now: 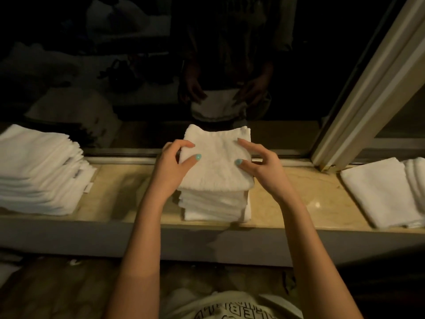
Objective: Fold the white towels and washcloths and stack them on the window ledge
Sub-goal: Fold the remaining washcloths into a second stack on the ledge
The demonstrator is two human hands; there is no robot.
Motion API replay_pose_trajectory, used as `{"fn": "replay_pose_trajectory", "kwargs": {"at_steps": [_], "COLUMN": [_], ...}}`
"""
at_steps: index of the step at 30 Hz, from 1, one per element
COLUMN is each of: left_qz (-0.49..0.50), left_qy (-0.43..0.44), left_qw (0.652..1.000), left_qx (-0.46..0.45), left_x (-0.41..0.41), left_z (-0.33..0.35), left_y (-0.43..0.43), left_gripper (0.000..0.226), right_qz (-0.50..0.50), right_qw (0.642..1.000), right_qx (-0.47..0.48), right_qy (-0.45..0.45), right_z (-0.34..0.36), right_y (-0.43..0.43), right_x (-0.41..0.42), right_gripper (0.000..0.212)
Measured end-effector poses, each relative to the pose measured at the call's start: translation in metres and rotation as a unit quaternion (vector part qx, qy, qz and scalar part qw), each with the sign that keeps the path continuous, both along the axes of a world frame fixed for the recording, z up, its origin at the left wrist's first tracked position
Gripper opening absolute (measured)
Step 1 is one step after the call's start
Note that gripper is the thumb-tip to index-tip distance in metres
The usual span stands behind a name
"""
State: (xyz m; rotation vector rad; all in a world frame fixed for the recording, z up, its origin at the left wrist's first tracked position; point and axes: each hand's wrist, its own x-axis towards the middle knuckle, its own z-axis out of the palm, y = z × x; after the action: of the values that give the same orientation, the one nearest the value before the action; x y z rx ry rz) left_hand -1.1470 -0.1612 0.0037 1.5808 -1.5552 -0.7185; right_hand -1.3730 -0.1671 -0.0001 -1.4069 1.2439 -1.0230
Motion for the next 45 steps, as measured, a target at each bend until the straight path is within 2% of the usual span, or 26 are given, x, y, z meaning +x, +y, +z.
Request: {"fn": "replay_pose_trajectory", "kwargs": {"at_steps": [3, 6, 10, 17, 22, 27, 29, 32, 34, 36, 40, 45], "left_qz": [0.009, 0.014, 0.029, 0.05, 0.056, 0.065, 0.062, 0.06, 0.032, -0.015, -0.117, -0.196], "left_qy": [-0.007, -0.004, 0.025, 0.034, 0.033, -0.04, -0.103, -0.196, -0.198, -0.177, -0.124, -0.122], "left_qw": [1.0, 1.0, 0.999, 0.998, 0.996, 0.997, 0.993, 0.976, 0.969, 0.969, 0.977, 0.969], "left_qx": [0.023, 0.019, 0.017, -0.012, -0.066, -0.004, 0.004, -0.08, -0.144, -0.169, -0.132, -0.092], "left_x": [0.003, 0.004, 0.0, -0.006, -0.014, -0.019, -0.019, -0.029, -0.048, -0.075, -0.143, -0.234], "left_z": [-0.01, -0.018, -0.025, -0.03, -0.017, -0.017, -0.015, -0.002, 0.008, 0.014, 0.008, -0.009], "left_y": [0.006, 0.011, 0.013, 0.007, 0.005, -0.005, -0.008, -0.01, -0.011, -0.011, -0.01, -0.011], "left_gripper": [0.038, 0.041, 0.041, 0.035, 0.034, 0.032, 0.034, 0.031, 0.027, 0.026, 0.025, 0.027], "right_qz": [-0.029, -0.055, -0.077, -0.107, -0.123, -0.095, -0.087, -0.114, -0.159, -0.202, -0.264, -0.347], "right_qw": [0.999, 0.997, 0.989, 0.984, 0.98, 0.977, 0.976, 0.974, 0.97, 0.965, 0.953, 0.926], "right_qx": [-0.006, -0.033, -0.041, -0.029, -0.043, -0.048, -0.051, -0.057, -0.057, -0.059, -0.051, -0.03], "right_qy": [0.012, 0.052, 0.12, 0.137, 0.151, 0.188, 0.192, 0.189, 0.176, 0.155, 0.139, 0.149], "right_z": [-0.009, -0.018, -0.025, -0.033, -0.029, -0.026, -0.023, -0.02, -0.018, -0.017, -0.021, -0.022], "right_y": [0.002, 0.006, 0.006, 0.01, 0.017, 0.022, 0.025, 0.028, 0.029, 0.034, 0.047, 0.058], "right_x": [0.01, 0.014, 0.019, 0.025, 0.022, 0.015, 0.007, -0.011, -0.028, -0.049, -0.108, -0.2], "right_gripper": [0.038, 0.036, 0.04, 0.045, 0.046, 0.051, 0.049, 0.043, 0.041, 0.039, 0.033, 0.031]}}
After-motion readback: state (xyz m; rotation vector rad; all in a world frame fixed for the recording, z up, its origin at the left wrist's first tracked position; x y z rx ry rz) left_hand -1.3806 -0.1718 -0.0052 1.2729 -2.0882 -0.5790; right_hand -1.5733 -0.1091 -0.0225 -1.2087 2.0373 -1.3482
